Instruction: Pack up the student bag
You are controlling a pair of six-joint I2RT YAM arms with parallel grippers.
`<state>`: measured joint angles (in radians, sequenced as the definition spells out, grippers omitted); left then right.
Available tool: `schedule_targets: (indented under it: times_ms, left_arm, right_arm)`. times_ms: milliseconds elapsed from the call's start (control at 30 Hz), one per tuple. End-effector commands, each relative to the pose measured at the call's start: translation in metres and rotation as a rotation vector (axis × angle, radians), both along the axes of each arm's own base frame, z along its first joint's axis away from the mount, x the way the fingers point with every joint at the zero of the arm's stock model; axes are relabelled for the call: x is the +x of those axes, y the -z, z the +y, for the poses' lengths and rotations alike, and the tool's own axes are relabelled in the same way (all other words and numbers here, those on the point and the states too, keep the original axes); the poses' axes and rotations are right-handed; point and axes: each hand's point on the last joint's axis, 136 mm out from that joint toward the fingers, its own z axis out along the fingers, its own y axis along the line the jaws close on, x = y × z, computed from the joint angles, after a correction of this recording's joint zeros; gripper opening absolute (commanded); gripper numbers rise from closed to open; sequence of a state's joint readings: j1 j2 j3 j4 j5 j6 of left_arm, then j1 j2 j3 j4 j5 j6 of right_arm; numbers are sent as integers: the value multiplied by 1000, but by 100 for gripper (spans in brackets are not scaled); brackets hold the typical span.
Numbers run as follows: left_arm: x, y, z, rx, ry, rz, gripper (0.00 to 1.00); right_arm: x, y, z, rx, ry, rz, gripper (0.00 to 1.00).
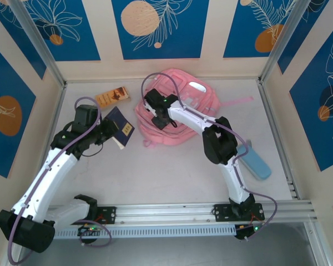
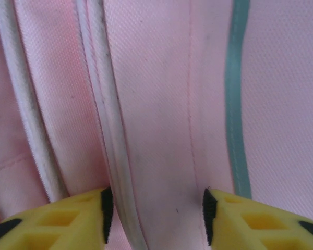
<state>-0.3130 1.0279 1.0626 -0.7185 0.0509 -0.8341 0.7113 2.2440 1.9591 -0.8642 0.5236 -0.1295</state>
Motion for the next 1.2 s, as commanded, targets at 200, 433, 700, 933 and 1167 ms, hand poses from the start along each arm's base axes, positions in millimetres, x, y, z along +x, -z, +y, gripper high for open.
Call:
schedule_targets:
  times_ms: [200,433,700,933,1167]
  left_arm:
    - [-5,-5,0,-34,18,-27,0]
    - [-4,-9,-14,-122,84,-67,0]
    - [-4,-31,-30,-237,157,-158,0]
    - [-4,-29,-37,-287,172,-147,0]
    - [18,-17,-58,-495,153,-152,0]
  right_arm:
    - [13,-7,-13,-114,1,-57,17]
    - [27,-99,-14,25,117,-267,0]
    - [24,-174,-16,167,213,-364,0]
    - [13,-212,-9,294,247,-346,0]
    - [-12,-240,9,496,210,-252,0]
